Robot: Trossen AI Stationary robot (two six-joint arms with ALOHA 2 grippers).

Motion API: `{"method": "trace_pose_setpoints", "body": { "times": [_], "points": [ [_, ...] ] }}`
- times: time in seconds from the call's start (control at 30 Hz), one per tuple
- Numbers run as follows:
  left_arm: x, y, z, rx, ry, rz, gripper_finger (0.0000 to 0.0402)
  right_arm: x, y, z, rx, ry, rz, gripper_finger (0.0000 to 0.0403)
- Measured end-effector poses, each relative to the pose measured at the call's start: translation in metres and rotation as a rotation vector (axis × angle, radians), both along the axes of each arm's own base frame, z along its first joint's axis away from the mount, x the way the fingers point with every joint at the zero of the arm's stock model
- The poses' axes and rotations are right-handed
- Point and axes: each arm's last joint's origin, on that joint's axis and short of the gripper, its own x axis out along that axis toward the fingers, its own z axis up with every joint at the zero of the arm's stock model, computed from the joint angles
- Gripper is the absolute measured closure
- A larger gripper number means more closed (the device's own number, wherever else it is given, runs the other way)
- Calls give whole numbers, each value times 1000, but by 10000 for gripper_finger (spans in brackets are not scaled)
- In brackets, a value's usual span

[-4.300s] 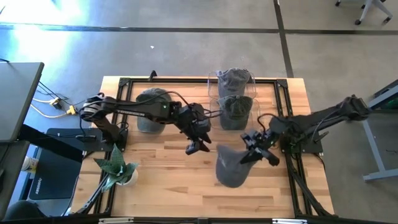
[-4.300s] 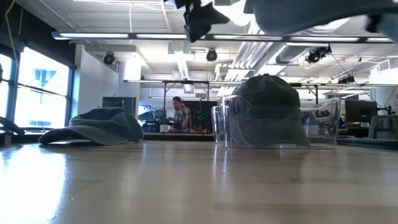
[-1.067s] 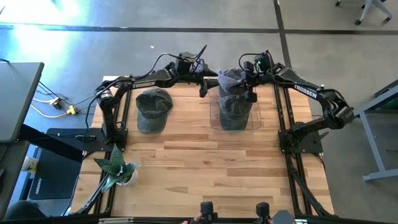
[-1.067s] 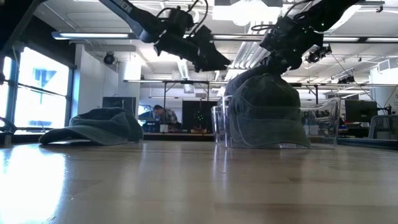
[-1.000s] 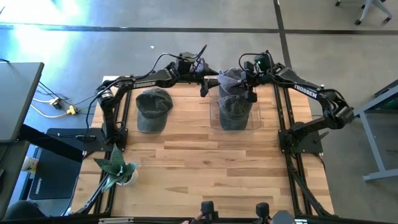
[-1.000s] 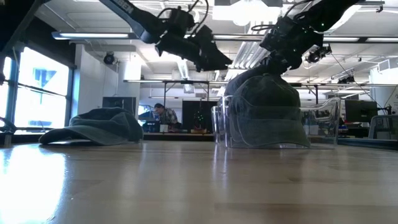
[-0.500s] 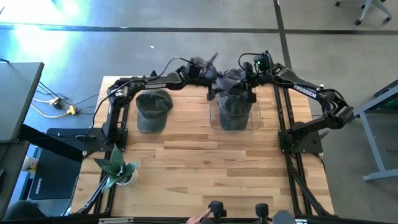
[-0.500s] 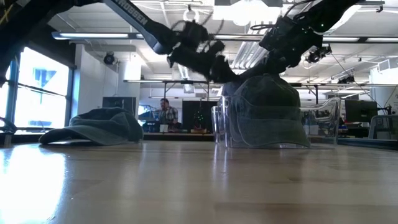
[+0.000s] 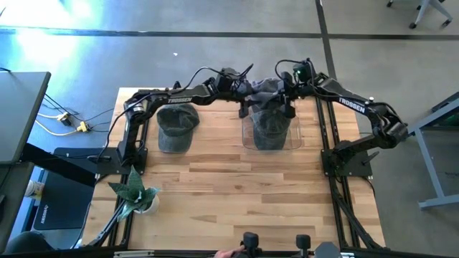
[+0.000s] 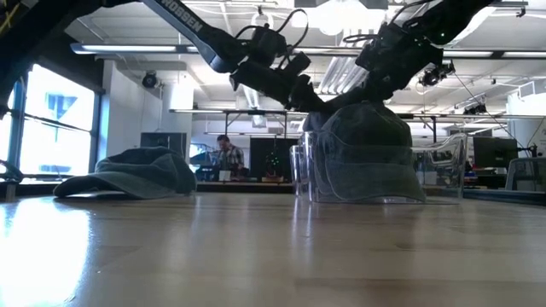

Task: Pick & Place hat
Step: Put the gray cap into the top transparent bin

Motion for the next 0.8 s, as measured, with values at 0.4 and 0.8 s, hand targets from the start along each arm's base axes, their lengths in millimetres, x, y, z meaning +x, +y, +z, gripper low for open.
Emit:
{"method": "trace_pose_setpoints", "body": {
  "times": [0.4, 0.8],
  "points": [
    [0, -2, 0, 60, -3, -101, 385, -8, -8, 25, 131, -56, -30, 261],
    [0, -2, 0, 112, 1, -116, 394, -37, -11, 32, -244, 343, 102, 212]
  ]
}}
